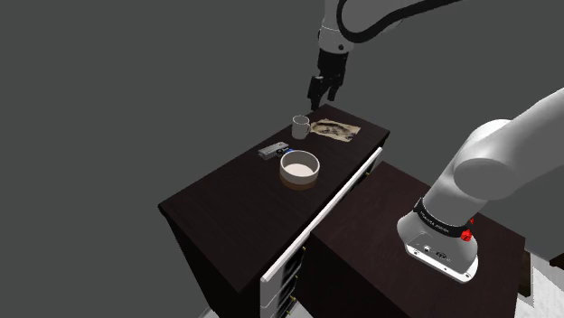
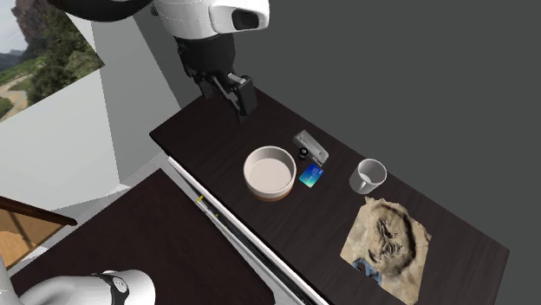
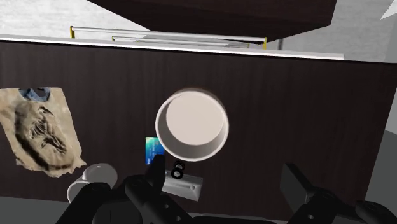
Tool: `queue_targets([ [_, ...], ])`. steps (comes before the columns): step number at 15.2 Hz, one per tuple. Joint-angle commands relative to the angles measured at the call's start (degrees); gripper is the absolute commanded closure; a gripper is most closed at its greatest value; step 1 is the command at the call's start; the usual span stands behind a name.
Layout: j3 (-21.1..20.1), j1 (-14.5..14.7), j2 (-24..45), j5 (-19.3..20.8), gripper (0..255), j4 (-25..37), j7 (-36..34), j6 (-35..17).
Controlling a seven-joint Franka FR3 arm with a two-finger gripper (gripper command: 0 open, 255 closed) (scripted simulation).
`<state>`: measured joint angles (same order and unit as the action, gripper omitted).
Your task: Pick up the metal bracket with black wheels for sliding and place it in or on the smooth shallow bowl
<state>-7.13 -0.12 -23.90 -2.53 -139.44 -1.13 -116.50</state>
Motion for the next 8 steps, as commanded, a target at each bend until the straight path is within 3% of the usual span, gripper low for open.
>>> queue_targets([
  [1, -0.4, -0.3, 3.7, 0.4, 0, -0.1, -0.5, -4.1],
  [8, -1.8, -1.0, 18.7, 3.4, 0, 3.9, -3.8, -15.8],
])
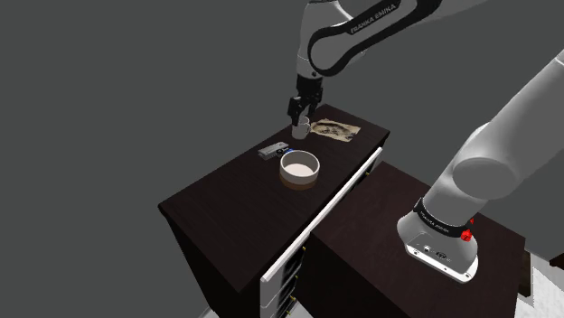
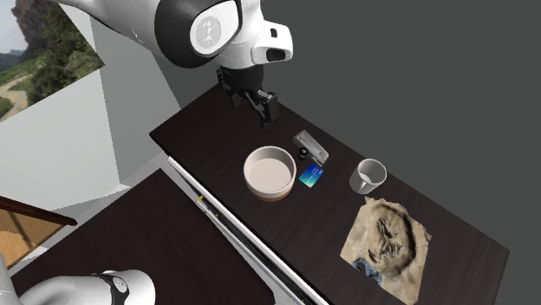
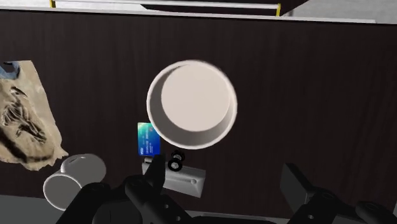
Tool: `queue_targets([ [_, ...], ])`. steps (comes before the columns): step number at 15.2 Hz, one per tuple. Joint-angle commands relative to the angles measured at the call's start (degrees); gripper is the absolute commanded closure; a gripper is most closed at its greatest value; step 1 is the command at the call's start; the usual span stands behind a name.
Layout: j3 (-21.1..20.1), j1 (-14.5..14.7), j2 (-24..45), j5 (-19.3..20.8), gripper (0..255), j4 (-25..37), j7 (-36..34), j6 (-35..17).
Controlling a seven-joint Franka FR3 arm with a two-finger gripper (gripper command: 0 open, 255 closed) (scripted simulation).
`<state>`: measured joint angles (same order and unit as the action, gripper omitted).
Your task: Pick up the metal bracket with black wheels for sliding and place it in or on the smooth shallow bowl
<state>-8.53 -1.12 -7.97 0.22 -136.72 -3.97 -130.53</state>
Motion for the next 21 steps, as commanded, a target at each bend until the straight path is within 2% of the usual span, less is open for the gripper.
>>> queue_targets([
  [1, -0.5, 0.0, 5.1, 1.2, 0, 2.1, -1.5, -3.2],
  [9, 0.3, 0.8, 23.2, 6.9, 0, 12.1, -6.5, -11.7],
  [17, 2.7, 3.1, 41.3, 10.6, 0, 27.1, -9.6, -15.4],
  [21, 3.2, 3.5, 44.8, 11.1, 0, 29.3, -10.0, -16.8],
])
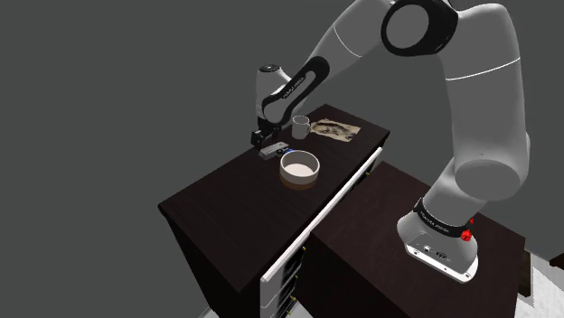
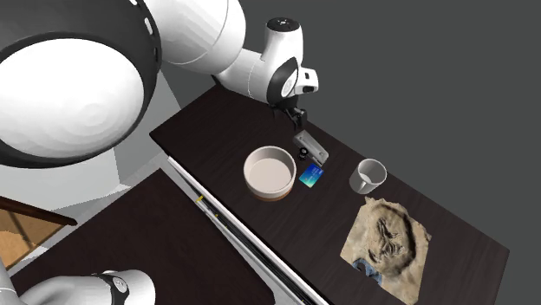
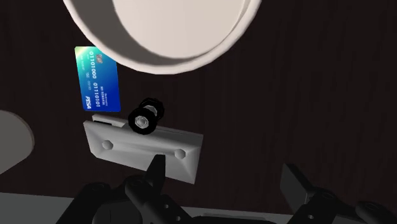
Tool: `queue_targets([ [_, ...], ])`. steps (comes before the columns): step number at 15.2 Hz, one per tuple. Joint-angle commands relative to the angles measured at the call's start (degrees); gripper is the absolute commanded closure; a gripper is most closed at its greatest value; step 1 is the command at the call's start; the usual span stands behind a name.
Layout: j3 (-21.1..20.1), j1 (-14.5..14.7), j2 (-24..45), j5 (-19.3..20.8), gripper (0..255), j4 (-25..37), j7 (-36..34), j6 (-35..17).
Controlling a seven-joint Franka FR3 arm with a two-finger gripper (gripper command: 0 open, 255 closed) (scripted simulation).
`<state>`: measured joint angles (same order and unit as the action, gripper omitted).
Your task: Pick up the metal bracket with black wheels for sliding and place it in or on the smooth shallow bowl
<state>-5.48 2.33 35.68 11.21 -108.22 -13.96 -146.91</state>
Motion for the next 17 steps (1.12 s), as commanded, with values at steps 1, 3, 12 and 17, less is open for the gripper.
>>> queue_targets([
  [1, 0.3, 0.1, 1.8, 0.2, 0, 1.0, -0.1, -0.9],
  [3, 0.5, 0.2, 3.2, 0.4, 0, 1.5, -0.2, -1.7],
  [12, 0.6, 0.3, 4.3, 0.6, 0, 2.0, -0.3, -2.4],
  [17, 0.6, 0.3, 4.3, 0.6, 255, 2.0, -0.3, -2.4],
])
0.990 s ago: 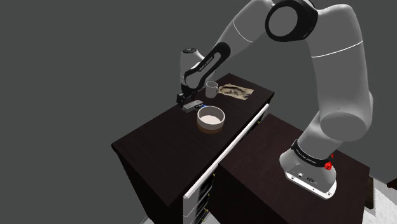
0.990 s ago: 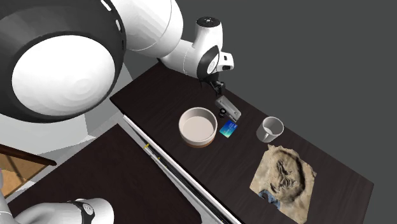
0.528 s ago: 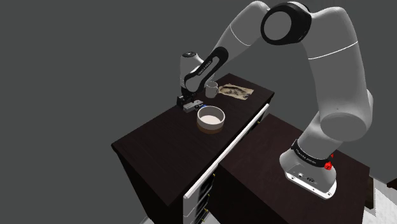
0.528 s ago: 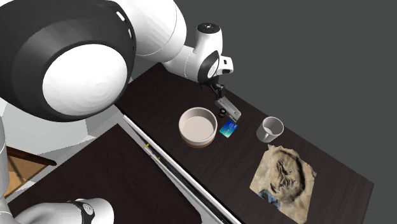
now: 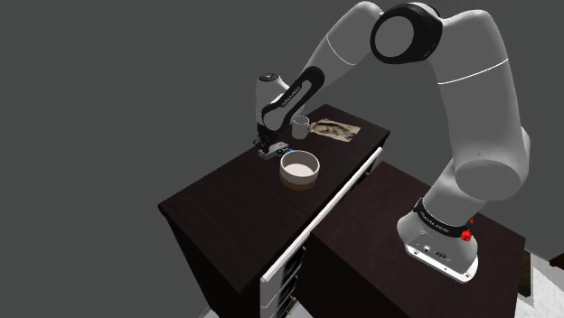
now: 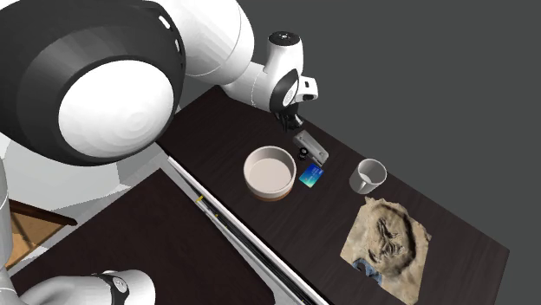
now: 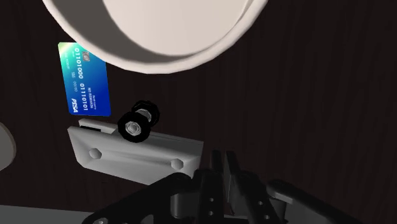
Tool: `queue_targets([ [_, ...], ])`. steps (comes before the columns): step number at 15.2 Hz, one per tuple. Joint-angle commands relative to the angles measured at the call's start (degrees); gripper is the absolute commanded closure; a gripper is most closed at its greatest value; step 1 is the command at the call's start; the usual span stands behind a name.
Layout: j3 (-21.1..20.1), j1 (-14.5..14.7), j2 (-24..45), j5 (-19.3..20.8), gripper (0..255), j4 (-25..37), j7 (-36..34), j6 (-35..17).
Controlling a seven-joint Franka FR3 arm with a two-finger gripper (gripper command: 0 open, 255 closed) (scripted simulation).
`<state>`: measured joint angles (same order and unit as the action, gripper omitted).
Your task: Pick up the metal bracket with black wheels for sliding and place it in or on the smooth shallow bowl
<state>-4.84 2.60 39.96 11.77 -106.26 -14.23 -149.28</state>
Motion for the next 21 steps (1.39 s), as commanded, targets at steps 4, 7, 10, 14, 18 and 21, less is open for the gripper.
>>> queue_targets([
  [4, 0.0, 0.0, 0.0, 0.0, 255, 0.0, 0.0, 0.0],
  [7, 0.3, -0.8, 0.5, -0.3, 0, 0.7, 0.4, 0.8],
  [10, 1.2, -3.0, 2.1, -1.0, 0, 2.7, 1.5, 3.4],
  [14, 2.3, -5.0, 4.2, -1.5, 0, 4.9, 2.3, 5.3],
  [18, 2.5, -4.9, 6.8, -1.3, 0, 5.9, 2.2, 3.6],
  [21, 2.7, -4.9, 8.5, -1.2, 0, 6.7, 2.1, 2.6],
])
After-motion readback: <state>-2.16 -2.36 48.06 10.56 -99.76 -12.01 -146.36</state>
